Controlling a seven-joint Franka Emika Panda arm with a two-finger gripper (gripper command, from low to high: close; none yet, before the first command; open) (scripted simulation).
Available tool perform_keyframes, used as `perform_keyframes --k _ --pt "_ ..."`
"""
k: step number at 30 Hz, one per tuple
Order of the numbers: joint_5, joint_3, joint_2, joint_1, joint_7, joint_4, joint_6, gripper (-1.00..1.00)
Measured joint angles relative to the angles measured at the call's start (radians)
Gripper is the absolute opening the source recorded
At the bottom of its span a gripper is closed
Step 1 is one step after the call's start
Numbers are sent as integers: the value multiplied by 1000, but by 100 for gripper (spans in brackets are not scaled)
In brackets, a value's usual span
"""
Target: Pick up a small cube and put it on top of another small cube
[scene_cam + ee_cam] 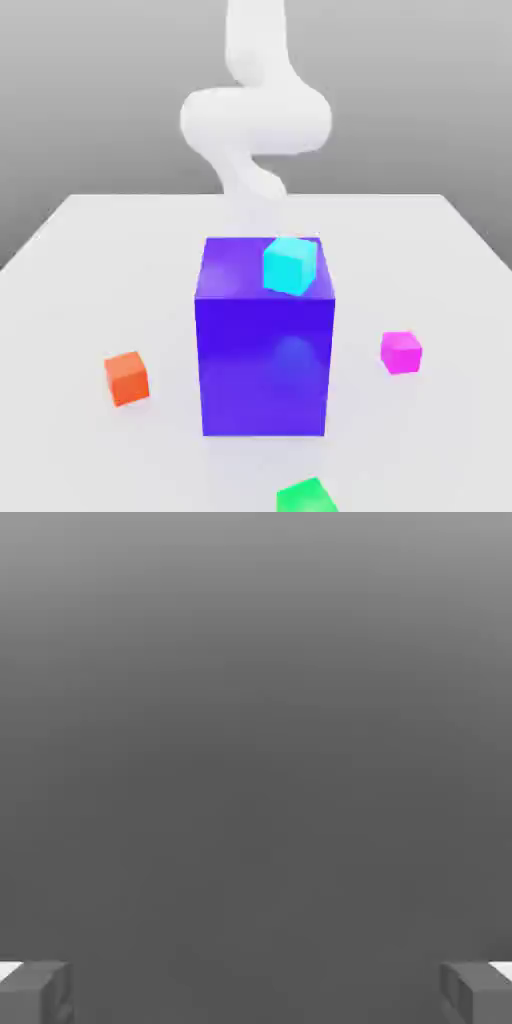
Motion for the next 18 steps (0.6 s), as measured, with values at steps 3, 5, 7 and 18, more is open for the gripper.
perform_keyframes --k 3,5,7,18 --pt "7 7 97 99 -129 -90 80 0" --pt "12 12 161 163 -214 -148 133 0" --pt "18 21 225 225 -300 -206 185 0" --pt "36 115 625 562 -807 -549 505 0"
